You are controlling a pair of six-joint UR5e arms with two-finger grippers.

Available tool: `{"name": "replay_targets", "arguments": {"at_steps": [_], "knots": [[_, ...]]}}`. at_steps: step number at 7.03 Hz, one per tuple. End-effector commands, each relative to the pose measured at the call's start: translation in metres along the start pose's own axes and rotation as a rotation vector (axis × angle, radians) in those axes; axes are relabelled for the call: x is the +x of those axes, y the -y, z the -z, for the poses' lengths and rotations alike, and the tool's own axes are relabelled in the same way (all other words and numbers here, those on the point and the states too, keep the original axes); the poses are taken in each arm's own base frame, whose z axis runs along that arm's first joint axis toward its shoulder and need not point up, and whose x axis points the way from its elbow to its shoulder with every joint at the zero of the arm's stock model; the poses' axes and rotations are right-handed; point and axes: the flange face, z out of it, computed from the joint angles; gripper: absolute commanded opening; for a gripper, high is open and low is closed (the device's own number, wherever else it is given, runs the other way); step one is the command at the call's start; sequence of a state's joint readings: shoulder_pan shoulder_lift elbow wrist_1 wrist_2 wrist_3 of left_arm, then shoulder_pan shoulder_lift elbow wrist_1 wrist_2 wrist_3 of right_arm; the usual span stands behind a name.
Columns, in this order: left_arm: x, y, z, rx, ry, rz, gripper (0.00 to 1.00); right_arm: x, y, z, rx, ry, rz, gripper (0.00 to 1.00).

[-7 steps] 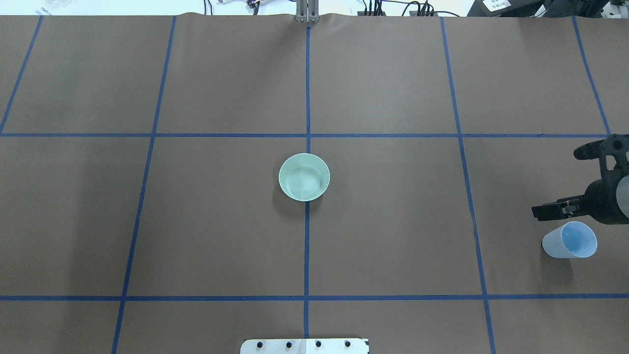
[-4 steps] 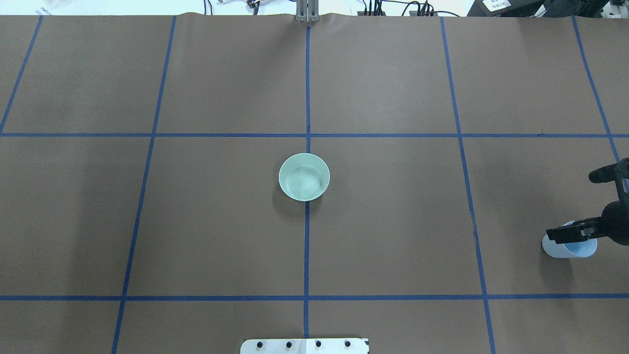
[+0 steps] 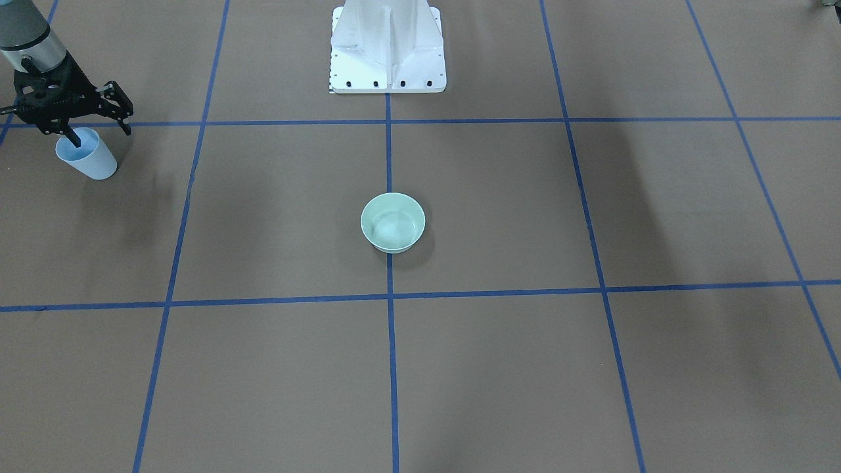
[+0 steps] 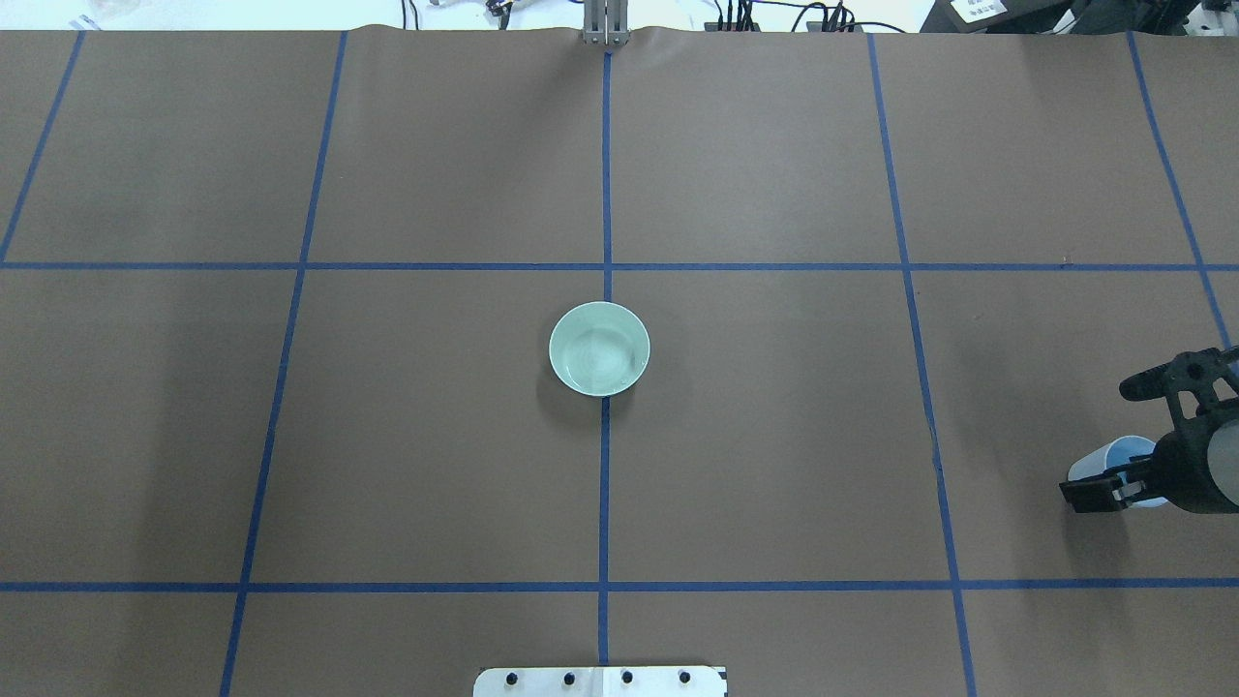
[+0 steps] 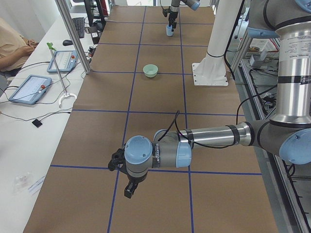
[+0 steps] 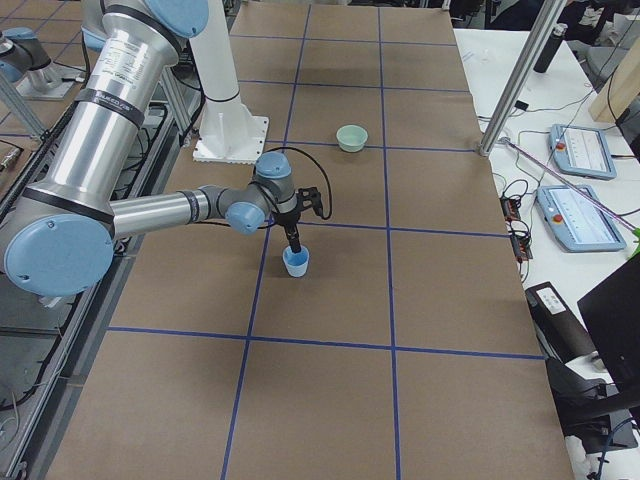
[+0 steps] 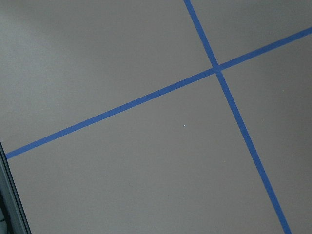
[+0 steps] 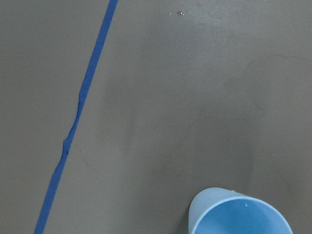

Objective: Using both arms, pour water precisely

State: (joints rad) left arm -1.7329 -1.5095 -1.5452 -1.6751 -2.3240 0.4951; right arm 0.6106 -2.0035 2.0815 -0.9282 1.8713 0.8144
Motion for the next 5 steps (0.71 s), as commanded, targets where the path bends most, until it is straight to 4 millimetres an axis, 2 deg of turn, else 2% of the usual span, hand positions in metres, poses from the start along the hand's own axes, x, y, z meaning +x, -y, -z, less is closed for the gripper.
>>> {"name": "replay_targets", "arguments": {"at_steps": [1,3,4,5], "knots": [[0.0001,0.0001,0.0005,0.001,0.001,-0.001,1.0,0.0043,-0.004,-0.0096,-0.007,-0.025,0.012,0.57],[0.0004,-0.0004,0.0006,0.001,0.001,-0.001,1.0,0.0099,-0.0066,-0.011,-0.006,-0.045,0.029,0.23],[0.0004,-0.0014,0.0001,0.0,0.0,0.0,1.0,0.0077,-0.0043,-0.0096,0.0,-0.041,0.03,0.0],[-0.0003,-0.0022,-0.001,-0.002,-0.001,0.002,1.0,0.0084,-0.0037,-0.0093,0.005,-0.044,0.029,0.0]]}}
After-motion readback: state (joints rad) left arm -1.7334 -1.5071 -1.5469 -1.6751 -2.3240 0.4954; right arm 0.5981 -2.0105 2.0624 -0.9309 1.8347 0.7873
